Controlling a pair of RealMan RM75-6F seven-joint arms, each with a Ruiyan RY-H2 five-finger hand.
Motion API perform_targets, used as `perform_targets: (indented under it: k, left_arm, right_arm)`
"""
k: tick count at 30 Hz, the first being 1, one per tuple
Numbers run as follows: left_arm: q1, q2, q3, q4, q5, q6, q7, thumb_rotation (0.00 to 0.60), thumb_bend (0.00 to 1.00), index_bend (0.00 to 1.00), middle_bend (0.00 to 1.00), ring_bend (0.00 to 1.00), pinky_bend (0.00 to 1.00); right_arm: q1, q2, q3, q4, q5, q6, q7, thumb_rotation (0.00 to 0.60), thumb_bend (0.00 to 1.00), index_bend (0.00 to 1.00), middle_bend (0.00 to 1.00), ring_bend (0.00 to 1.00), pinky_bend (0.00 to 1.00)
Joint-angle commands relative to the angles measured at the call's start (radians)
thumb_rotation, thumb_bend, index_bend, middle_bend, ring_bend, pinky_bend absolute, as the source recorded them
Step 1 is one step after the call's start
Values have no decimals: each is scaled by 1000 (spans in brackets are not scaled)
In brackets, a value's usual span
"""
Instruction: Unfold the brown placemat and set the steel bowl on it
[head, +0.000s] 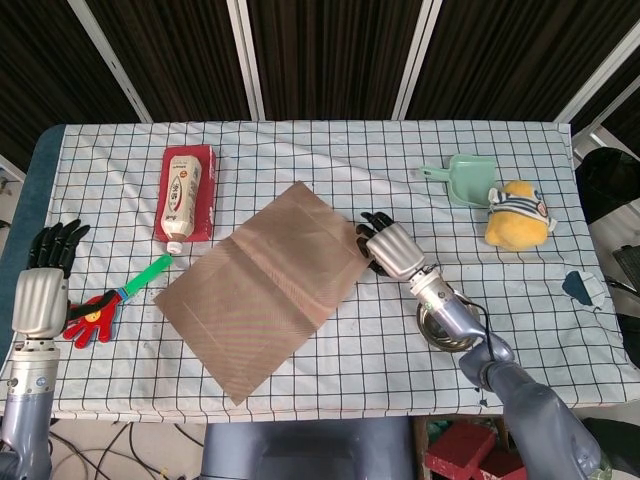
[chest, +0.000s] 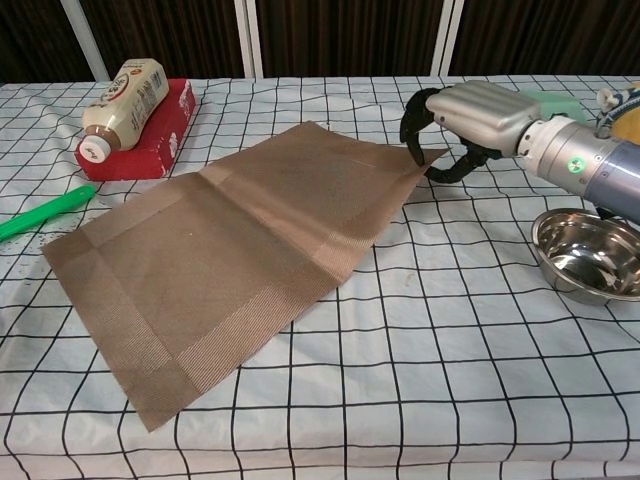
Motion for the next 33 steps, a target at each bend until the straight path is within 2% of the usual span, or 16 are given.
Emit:
perform_targets:
  k: [1,4,11,19,28,33]
  left_arm:
    - [2,4,6,-7,11,5,-3,600,60,112,61,1,0]
    - [5,12,15,-15,28,9,-13,600,61,112,61,1,0]
    - [3,19,23,-23,40,3,-22,600,60,112,59,1,0]
    - [-5,27,33,-30,53,-15,-27,600,61,112,56,1,0]
    - [-4,41,43,-32,70,-17,-49,600,60,112,55,1,0]
    - [-6,48,46,-31,78,-17,-64,600,60,112,55,1,0]
  right_arm:
    - [-54,49,32,-105,43,36,-89,600,452,643,295,124,200]
    - [-102,100,51,-236,77,64,-197,600,451,645,296,124,200]
    - [-167,181,82,-467,147,75,-370,600,452,651,295,124,200]
    - [-263,244,94,-733,234,123,-588,600,452,655,295,124,199]
    - [-318,255,69,-908,275,152,-781,600,452,660,295,124,198]
    - [-349,258,59,-977,290,165,-838,600,451,660,296,124,194]
